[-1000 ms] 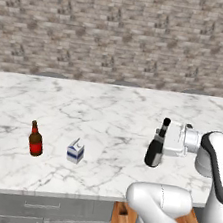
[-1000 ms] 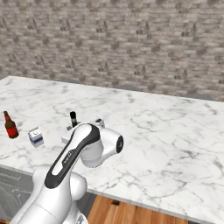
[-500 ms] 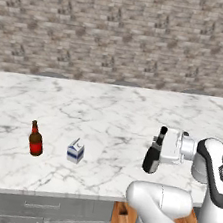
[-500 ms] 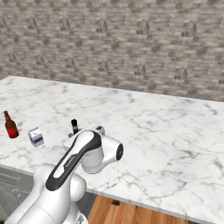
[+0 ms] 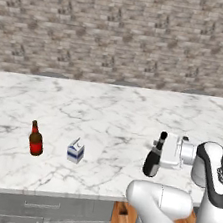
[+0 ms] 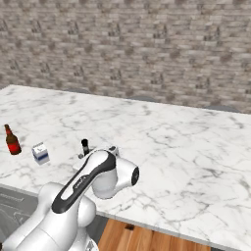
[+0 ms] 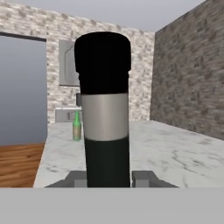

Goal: Move the drinks to the dining counter.

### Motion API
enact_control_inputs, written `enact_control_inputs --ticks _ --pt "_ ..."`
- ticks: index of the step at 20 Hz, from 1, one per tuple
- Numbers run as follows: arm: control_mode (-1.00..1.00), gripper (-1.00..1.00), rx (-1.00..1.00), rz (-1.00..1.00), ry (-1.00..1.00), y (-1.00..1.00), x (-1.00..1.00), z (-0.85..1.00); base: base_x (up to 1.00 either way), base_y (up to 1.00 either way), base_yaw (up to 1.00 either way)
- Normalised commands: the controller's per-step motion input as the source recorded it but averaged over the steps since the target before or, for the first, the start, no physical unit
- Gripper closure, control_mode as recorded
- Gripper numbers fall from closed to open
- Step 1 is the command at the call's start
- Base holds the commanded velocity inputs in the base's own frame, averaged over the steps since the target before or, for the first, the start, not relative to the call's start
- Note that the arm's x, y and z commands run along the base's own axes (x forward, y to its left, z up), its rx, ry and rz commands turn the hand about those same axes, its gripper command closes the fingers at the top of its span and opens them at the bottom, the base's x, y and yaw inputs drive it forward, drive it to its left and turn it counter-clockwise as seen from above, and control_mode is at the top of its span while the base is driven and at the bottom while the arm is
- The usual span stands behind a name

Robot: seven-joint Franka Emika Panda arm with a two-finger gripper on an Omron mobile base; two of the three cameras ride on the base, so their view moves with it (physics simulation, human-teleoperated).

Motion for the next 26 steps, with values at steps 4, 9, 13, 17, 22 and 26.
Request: enact_control_inputs --ticks 4,9,13,17,22,26 --pt "-1.0 1.0 0.0 0.0 0.0 0.0 0.03 -0.29 0.0 0.0 0.0" --pt "-1.0 1.0 0.0 0.0 -0.01 0.0 0.08 -0.24 0.0 0.0 0.0" --pt "-1.0 1.0 0.0 0.0 0.0 0.0 0.21 -0.19 0.0 0.0 0.0" --pt "-1.0 1.0 0.0 0.0 -0.01 0.0 0.3 -0.13 0.0 0.0 0.0" --pt "-1.0 1.0 0.0 0.0 0.0 0.0 0.29 -0.18 0.0 0.0 0.0" --pt "-1.0 1.0 0.0 0.0 0.0 0.0 0.23 -0.16 0.0 0.0 0.0"
